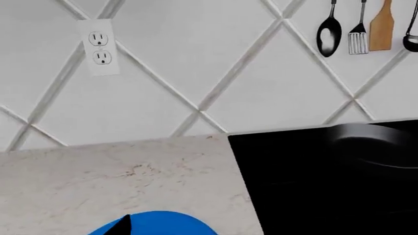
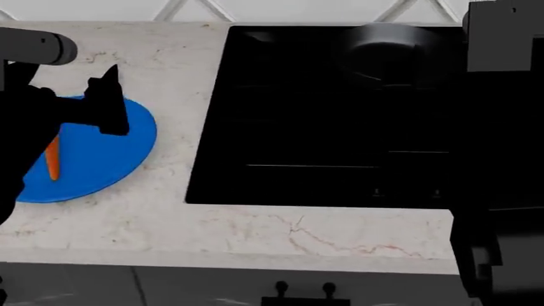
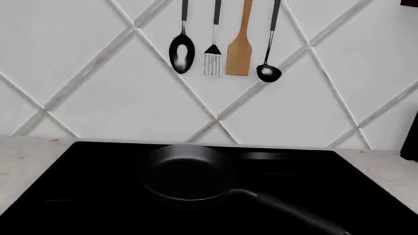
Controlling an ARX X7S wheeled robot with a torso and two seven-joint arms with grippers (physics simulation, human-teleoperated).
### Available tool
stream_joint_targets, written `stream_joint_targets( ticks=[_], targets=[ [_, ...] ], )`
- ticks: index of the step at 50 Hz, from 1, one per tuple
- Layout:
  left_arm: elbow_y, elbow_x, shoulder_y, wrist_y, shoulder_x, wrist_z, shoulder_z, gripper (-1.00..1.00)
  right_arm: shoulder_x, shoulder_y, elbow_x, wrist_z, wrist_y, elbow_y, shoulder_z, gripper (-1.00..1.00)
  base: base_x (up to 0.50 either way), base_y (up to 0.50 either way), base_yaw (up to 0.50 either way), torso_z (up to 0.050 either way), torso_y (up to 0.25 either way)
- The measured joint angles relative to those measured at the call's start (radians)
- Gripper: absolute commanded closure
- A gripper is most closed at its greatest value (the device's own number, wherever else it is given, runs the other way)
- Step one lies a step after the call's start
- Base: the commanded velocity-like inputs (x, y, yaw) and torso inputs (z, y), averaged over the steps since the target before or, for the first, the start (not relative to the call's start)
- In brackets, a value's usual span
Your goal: Pick the carrot from the plate and place it in the pan.
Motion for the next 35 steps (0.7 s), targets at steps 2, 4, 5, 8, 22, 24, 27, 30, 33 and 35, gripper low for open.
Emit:
stream_joint_targets(
  ticks=[2,4,5,8,22,24,27,30,33,35],
  targets=[
    [0.002,-0.002,0.000,-0.002,0.000,-0.001,-0.001,-1.00,0.001,-0.001,0.001,0.000,0.001,-0.001,0.001,-1.00,0.00,0.50,0.00,0.000,0.000],
    [0.003,-0.003,0.000,-0.003,-0.001,-0.002,-0.002,-1.00,0.002,-0.002,0.002,0.001,0.002,-0.003,0.001,-1.00,0.00,0.50,0.00,0.000,0.000],
    [0.003,-0.004,0.000,-0.003,-0.001,-0.003,-0.002,-1.00,0.002,-0.003,0.003,0.001,0.003,-0.004,0.002,-1.00,0.00,0.50,0.00,0.000,0.000],
    [0.006,-0.006,0.000,-0.005,-0.001,-0.005,-0.003,-1.00,0.004,-0.005,0.005,0.001,0.005,-0.007,0.003,-1.00,0.00,0.50,0.00,0.000,0.000],
    [0.023,-0.018,0.005,-0.016,-0.007,-0.012,-0.010,-1.00,0.007,-0.014,0.011,0.005,0.011,-0.019,0.004,-1.00,0.00,0.50,0.00,0.000,0.000],
    [0.025,-0.019,0.006,-0.017,-0.009,-0.013,-0.011,-1.00,0.008,-0.015,0.012,0.005,0.014,-0.022,0.004,-1.00,0.00,0.50,0.00,0.000,0.000],
    [0.029,-0.022,0.008,-0.019,-0.010,-0.014,-0.013,-1.00,0.009,-0.017,0.014,0.006,0.017,-0.026,0.004,-1.00,0.00,0.50,0.00,0.000,0.000],
    [0.033,-0.025,0.009,-0.021,-0.012,-0.015,-0.015,-1.00,0.010,-0.017,0.015,0.007,0.020,-0.030,0.004,-1.00,0.00,0.50,0.00,0.000,0.000],
    [0.036,-0.027,0.010,-0.022,-0.014,-0.016,-0.016,-1.00,0.010,-0.018,0.016,0.008,0.023,-0.033,0.003,-1.00,0.00,0.50,0.00,0.000,0.000],
    [0.037,-0.028,0.011,-0.023,-0.014,-0.017,-0.017,-1.00,0.011,-0.018,0.017,0.009,0.024,-0.034,0.003,-1.00,0.00,0.50,0.00,0.000,0.000]
  ],
)
